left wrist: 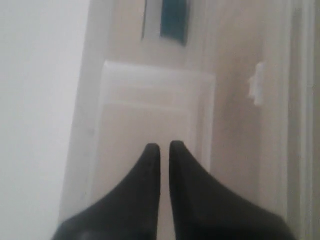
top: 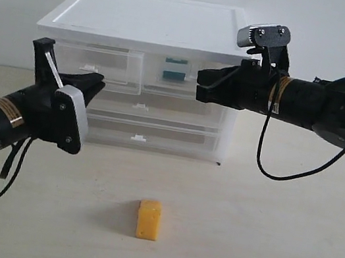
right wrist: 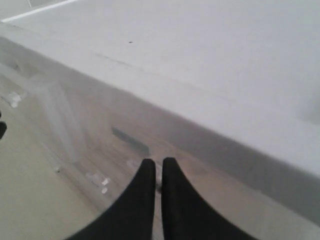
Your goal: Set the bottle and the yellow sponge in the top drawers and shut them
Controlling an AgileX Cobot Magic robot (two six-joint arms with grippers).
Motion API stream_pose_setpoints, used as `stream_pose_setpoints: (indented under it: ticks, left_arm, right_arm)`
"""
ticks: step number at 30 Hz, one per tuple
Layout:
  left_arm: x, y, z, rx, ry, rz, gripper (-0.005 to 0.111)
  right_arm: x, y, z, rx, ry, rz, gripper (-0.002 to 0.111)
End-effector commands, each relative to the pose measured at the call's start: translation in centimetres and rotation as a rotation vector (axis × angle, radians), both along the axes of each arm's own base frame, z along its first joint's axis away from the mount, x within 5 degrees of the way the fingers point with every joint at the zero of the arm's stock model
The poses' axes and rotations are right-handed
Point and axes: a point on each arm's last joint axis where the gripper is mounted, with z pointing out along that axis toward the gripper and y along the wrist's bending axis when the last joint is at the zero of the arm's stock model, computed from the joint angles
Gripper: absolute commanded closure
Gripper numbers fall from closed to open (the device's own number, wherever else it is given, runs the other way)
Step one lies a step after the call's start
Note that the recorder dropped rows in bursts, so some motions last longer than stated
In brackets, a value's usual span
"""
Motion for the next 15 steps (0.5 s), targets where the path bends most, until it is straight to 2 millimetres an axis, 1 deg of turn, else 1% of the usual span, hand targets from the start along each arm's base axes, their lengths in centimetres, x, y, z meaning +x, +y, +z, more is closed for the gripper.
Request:
stream_pose_setpoints:
  ticks: [1, 6, 8, 12, 14, 15]
  left_arm:
    - [-1.28, -0.17, 0.34, 0.009, 0.006, -0.018, 0.103]
    - [-1.83, 0.11, 0.03, 0.029, 0.013, -0.005, 0.103]
    - [-1.97, 0.25, 0.13, 0.036, -0.017, 0.006, 0.103]
    - [-2.17, 0.61, 0.40, 0.005, -0.031, 0.039, 0.103]
    - [-2.20, 0.77, 0.48, -0.052, -0.001, 0.056, 0.097]
    - [-2.20, 0.79, 0.53, -0.080, 0.014, 0.057, 0.091]
  right_arm:
    - [-0.36, 0.72, 1.29, 0.049, -0.046, 0.050, 0.108]
    - [-0.36, 0.72, 1.29, 0.049, -0.046, 0.050, 0.108]
    - [-0.36, 0.72, 1.29, 0.049, -0.046, 0.050, 0.108]
    - [-0.36, 0.72, 1.29, 0.049, -0.046, 0.050, 0.108]
    - [-0.35, 0.71, 1.28, 0.048, -0.046, 0.049, 0.108]
    - [-0.34, 0.70, 1.26, 0.046, -0.045, 0.048, 0.108]
